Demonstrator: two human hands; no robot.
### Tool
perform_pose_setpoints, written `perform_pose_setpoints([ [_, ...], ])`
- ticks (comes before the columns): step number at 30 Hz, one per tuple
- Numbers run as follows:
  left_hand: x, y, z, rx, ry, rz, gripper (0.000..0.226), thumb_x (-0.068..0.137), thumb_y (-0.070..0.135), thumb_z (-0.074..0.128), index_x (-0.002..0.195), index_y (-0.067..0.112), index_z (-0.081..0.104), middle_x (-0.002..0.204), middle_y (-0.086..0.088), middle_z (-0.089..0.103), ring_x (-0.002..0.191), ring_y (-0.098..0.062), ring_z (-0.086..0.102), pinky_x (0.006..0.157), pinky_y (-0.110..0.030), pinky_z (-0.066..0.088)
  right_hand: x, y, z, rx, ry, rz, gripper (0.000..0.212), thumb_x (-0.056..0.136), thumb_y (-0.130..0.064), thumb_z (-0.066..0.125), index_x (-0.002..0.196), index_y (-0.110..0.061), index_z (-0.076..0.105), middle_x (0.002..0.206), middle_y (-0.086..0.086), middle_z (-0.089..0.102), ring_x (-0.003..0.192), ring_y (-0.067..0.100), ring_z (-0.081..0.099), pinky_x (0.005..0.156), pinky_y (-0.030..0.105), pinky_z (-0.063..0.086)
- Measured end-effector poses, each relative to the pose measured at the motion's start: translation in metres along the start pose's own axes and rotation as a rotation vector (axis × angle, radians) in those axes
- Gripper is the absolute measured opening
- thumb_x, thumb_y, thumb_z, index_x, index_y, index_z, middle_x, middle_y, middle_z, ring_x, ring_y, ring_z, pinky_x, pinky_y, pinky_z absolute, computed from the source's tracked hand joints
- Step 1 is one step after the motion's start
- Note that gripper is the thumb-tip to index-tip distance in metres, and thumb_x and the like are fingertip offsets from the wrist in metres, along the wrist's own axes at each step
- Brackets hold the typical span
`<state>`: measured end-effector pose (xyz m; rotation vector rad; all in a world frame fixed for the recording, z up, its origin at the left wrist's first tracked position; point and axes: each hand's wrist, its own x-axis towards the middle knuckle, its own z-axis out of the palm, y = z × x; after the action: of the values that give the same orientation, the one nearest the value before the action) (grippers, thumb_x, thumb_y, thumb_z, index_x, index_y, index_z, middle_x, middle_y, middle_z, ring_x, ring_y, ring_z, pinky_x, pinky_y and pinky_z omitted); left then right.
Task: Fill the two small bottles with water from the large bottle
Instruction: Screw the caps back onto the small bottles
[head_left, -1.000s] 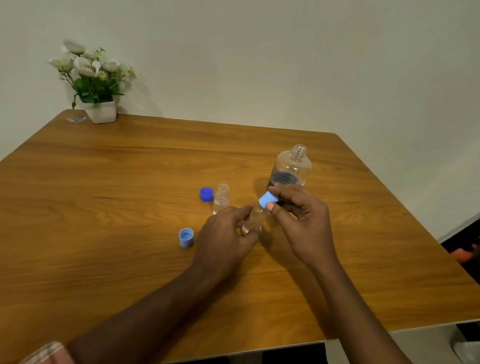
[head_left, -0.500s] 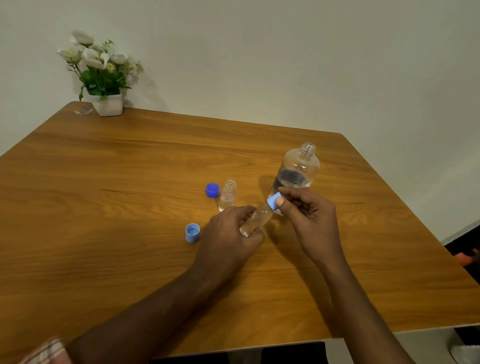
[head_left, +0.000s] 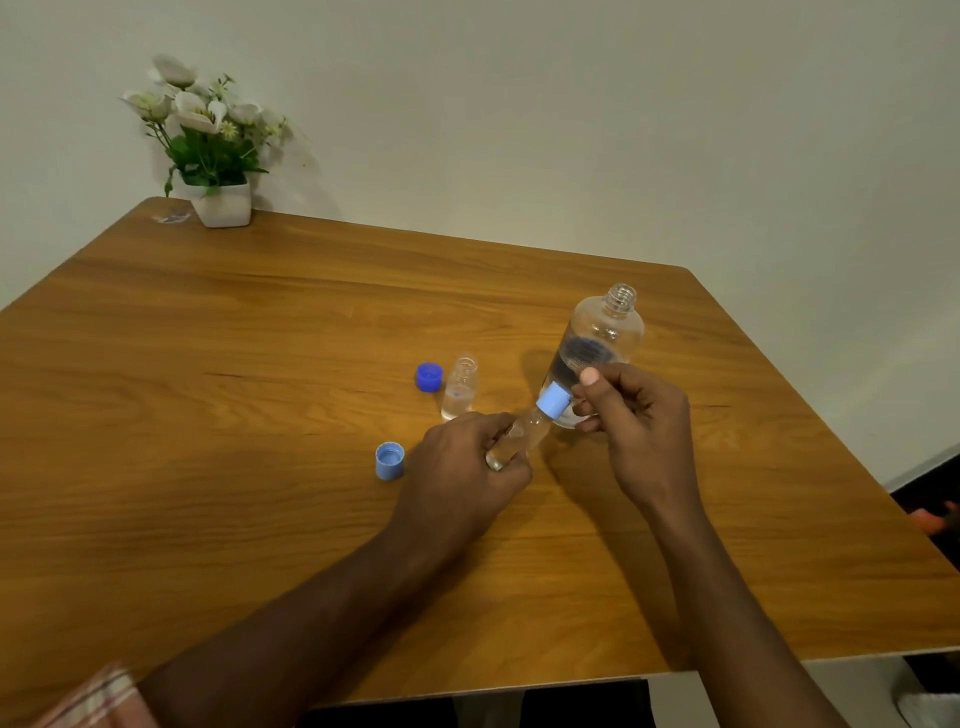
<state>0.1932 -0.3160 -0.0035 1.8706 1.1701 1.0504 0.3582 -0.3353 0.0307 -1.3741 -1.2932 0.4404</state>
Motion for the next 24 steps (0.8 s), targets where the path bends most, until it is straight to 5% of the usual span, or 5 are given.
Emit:
perform_pose_setpoints([
  [3,0.0004,0.0009,-0.0007,0.004,-0.008,0.003,0.023,0.071,0.028,0.059,0.087,0.015,0.069,0.071,0.001,0.066,0.066,-0.016,0.061,0.064,-0.046,0.051,0.0014,0.0007,-0.0035,0.051,-0.084,0.000,0.021,0.090,-0.003,0.062,0.105,-0.014,0.072,0.097,0.001,0.075,0.090,0.020,0.071,0.072,0.038,0.060],
  [8,0.0010,0.0010,-0.0017,0.018,-0.016,0.001,0.020,0.072,0.027,0.058,0.085,0.016,0.069,0.066,0.000,0.064,0.063,-0.017,0.059,0.061,-0.046,0.049,0.0026,-0.0031,-0.0042,0.062,-0.192,-0.055,0.026,0.087,0.005,0.063,0.105,-0.013,0.072,0.102,-0.001,0.073,0.095,0.011,0.070,0.078,0.020,0.054],
  [14,0.0021,-0.0004,-0.0013,0.033,-0.026,0.009,0.019,0.071,0.029,0.057,0.083,0.018,0.068,0.064,0.001,0.064,0.061,-0.015,0.059,0.060,-0.045,0.049,0.0025,-0.0041,-0.0033,0.033,-0.164,-0.044,0.019,0.083,-0.004,0.072,0.100,-0.011,0.075,0.097,0.000,0.074,0.091,0.013,0.070,0.079,0.026,0.056],
  [20,0.0011,-0.0024,-0.0012,0.018,-0.025,0.003,0.018,0.071,0.028,0.060,0.086,0.020,0.067,0.064,0.002,0.064,0.058,-0.013,0.060,0.060,-0.044,0.051,0.0032,-0.0044,-0.0004,-0.033,-0.142,0.017,0.019,0.077,-0.031,0.079,0.089,-0.016,0.075,0.077,0.010,0.071,0.071,0.032,0.064,0.063,0.037,0.052],
  [24,0.0007,-0.0014,-0.0015,-0.006,-0.024,-0.008,0.020,0.070,0.028,0.060,0.089,0.023,0.065,0.064,0.002,0.065,0.058,-0.016,0.061,0.060,-0.045,0.051,0.0035,-0.0056,-0.0026,-0.011,-0.093,-0.058,0.014,0.089,-0.030,0.065,0.095,-0.020,0.073,0.081,-0.002,0.072,0.075,0.019,0.066,0.066,0.035,0.054],
])
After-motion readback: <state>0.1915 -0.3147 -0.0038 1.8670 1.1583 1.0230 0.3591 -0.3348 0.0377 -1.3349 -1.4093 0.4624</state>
